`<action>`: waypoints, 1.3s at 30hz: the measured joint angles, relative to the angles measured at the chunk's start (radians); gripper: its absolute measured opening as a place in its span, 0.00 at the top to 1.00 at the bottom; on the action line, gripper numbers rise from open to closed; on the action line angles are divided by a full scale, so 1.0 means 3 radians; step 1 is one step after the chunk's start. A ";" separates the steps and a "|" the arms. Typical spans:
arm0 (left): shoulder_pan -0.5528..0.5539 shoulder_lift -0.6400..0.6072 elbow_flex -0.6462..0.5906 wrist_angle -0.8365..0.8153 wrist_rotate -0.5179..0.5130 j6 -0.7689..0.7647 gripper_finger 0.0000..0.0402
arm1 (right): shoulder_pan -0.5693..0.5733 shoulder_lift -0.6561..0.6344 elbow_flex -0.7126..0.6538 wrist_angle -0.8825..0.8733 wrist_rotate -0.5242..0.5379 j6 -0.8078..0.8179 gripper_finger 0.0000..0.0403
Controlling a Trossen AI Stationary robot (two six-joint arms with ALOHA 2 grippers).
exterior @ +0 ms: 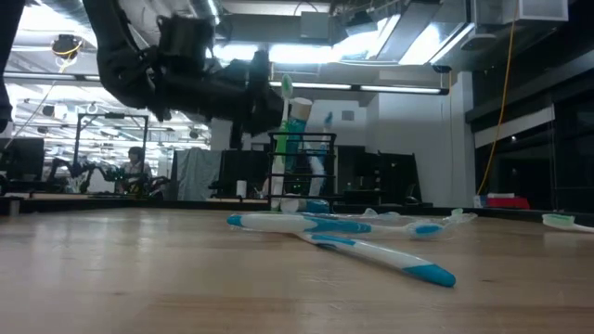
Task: Pick & Place toothbrushing station
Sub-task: Put the blue toothbrush into the black organizer, then put the green toothbrush into the black organizer
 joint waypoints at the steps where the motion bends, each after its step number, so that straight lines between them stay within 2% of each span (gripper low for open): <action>1: 0.0027 0.0009 -0.0015 -0.0053 0.0093 -0.0082 0.75 | 0.0001 0.0000 0.0000 0.0001 0.0000 -0.0007 0.76; 6: -0.0039 -0.0113 -0.0018 0.0300 0.0281 -0.0044 0.64 | 0.0019 0.0000 0.0000 -0.0001 -0.0012 -0.0015 0.76; 8: -0.0108 -0.0271 -0.0016 0.0144 0.0230 0.0172 0.62 | 0.0039 0.0000 0.0000 -0.0001 -0.0012 0.0011 0.76; 12: -0.0238 -0.0751 -0.0018 -0.0552 0.0079 0.0587 0.62 | 0.0097 0.0000 0.0000 0.0000 -0.0011 0.0084 0.76; 16: -0.0525 -0.1355 -0.0018 -0.1427 0.0152 0.0639 0.64 | 0.0122 0.0000 0.0000 0.0002 -0.0007 0.0097 0.76; 20: -0.1147 -0.1818 -0.0018 -0.2397 0.0171 0.0466 0.67 | 0.0123 0.0000 0.0000 0.0001 0.0054 0.0094 0.76; 23: -0.1765 -0.1923 0.0013 -0.3064 -0.0010 0.0315 0.70 | 0.0122 0.0000 0.0000 0.0001 0.0088 0.0036 0.76; 26: -0.2342 -0.1844 0.0078 -0.3561 -0.0242 0.0227 0.74 | 0.0123 0.0000 0.0001 0.0002 0.0089 0.0018 0.76; 30: -0.2838 -0.1503 0.0182 -0.3645 -0.0454 0.0193 0.75 | 0.0123 0.0000 0.0001 0.0002 0.0089 0.0107 0.76; 33: -0.3017 -0.1105 0.0400 -0.3610 -0.0465 0.0314 0.75 | 0.0125 0.0000 0.0000 0.0002 0.0087 0.0189 0.76; 39: -0.3125 -0.0226 0.1062 -0.3615 -0.0129 0.0610 0.76 | 0.0123 0.0000 0.0000 0.0002 0.0014 0.0292 0.76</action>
